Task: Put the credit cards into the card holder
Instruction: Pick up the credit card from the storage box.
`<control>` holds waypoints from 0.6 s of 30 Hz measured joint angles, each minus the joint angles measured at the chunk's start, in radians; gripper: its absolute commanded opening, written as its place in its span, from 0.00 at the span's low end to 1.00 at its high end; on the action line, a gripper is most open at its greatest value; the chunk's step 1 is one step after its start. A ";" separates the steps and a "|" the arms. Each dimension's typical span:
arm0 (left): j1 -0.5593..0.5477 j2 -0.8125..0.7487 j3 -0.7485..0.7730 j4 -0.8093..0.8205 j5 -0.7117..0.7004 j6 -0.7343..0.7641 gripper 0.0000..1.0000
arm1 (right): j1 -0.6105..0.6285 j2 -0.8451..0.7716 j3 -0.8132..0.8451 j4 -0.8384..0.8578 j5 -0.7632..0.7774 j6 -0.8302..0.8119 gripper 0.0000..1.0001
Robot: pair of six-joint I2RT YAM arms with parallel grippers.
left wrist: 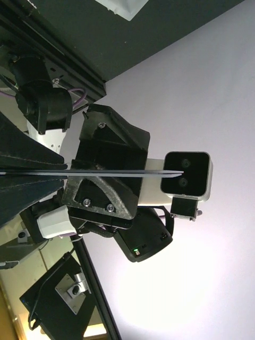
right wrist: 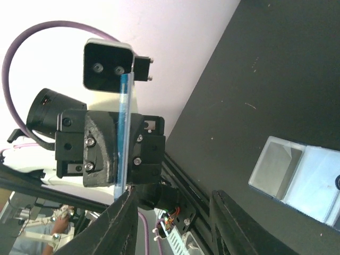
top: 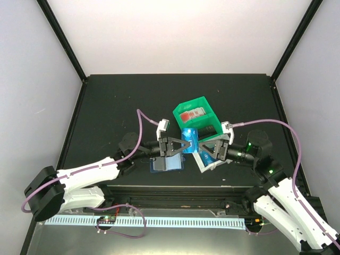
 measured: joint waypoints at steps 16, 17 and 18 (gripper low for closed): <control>0.001 0.060 0.018 0.002 0.035 -0.018 0.02 | -0.004 0.032 0.011 0.018 -0.029 -0.083 0.24; 0.002 0.061 0.017 -0.002 0.036 -0.020 0.02 | -0.004 0.042 0.011 0.015 -0.027 -0.085 0.24; 0.005 0.063 0.016 -0.003 0.036 -0.023 0.02 | -0.004 0.043 0.011 0.013 -0.020 -0.090 0.24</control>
